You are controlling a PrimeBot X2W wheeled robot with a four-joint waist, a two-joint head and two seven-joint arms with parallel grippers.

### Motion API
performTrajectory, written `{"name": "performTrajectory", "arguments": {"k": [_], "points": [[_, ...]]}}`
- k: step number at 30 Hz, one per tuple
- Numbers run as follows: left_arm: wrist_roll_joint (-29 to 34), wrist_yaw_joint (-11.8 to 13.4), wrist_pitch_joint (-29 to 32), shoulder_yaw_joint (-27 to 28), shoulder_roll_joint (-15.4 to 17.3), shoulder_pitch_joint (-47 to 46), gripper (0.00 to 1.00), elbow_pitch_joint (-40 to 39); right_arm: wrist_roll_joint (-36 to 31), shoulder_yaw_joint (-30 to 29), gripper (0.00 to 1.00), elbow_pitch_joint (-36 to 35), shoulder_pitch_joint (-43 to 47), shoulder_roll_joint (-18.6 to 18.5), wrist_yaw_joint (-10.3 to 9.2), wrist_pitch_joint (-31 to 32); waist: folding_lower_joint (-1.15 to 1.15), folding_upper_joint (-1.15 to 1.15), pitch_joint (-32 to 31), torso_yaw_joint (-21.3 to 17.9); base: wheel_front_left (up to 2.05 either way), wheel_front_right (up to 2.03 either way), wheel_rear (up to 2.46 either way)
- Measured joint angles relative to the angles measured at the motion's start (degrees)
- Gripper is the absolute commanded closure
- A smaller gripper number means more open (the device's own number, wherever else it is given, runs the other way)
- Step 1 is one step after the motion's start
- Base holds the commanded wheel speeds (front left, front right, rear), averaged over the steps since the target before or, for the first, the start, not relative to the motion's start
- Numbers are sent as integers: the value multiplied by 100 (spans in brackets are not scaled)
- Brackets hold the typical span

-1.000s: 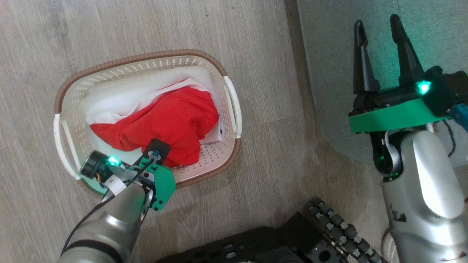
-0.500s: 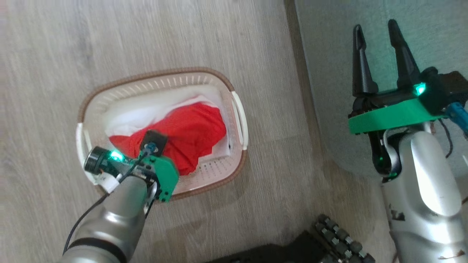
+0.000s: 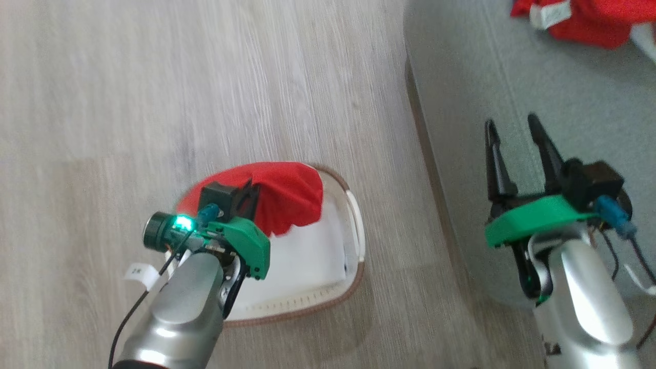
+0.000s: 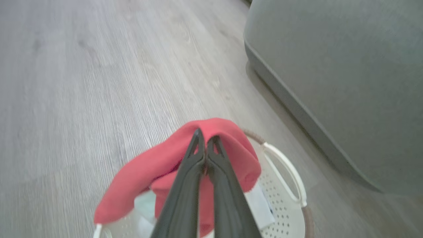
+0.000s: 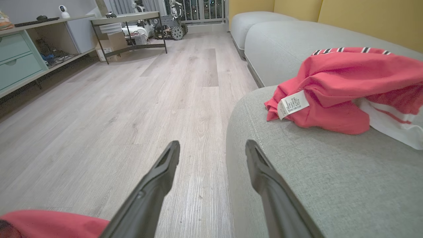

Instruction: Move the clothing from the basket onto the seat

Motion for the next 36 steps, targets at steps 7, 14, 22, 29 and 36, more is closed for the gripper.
{"name": "performTrajectory", "arguments": {"k": [7,14,22,29,36], "points": [[-170,-51,2,-9,-2,53,100,-616,-54,-64,0,312,524,0,0,0,0,0,-915,174,0,0,0],[-269,-98,332,-25,30,49,100,-1351,-100,-59,0,490,950,1,0,0,0,0,-1755,330,0,0,0],[-336,-93,725,-26,97,-71,100,-2139,-165,37,0,515,1089,1,0,0,-1,0,-2341,459,0,0,0],[-474,-48,866,-181,53,-154,100,-2514,-199,542,0,533,1000,0,0,0,-1,0,-2545,529,0,0,0],[-617,10,860,-552,7,-151,100,-2717,-143,1450,0,767,451,-3,0,1,-1,0,-2667,622,0,0,0]]}}
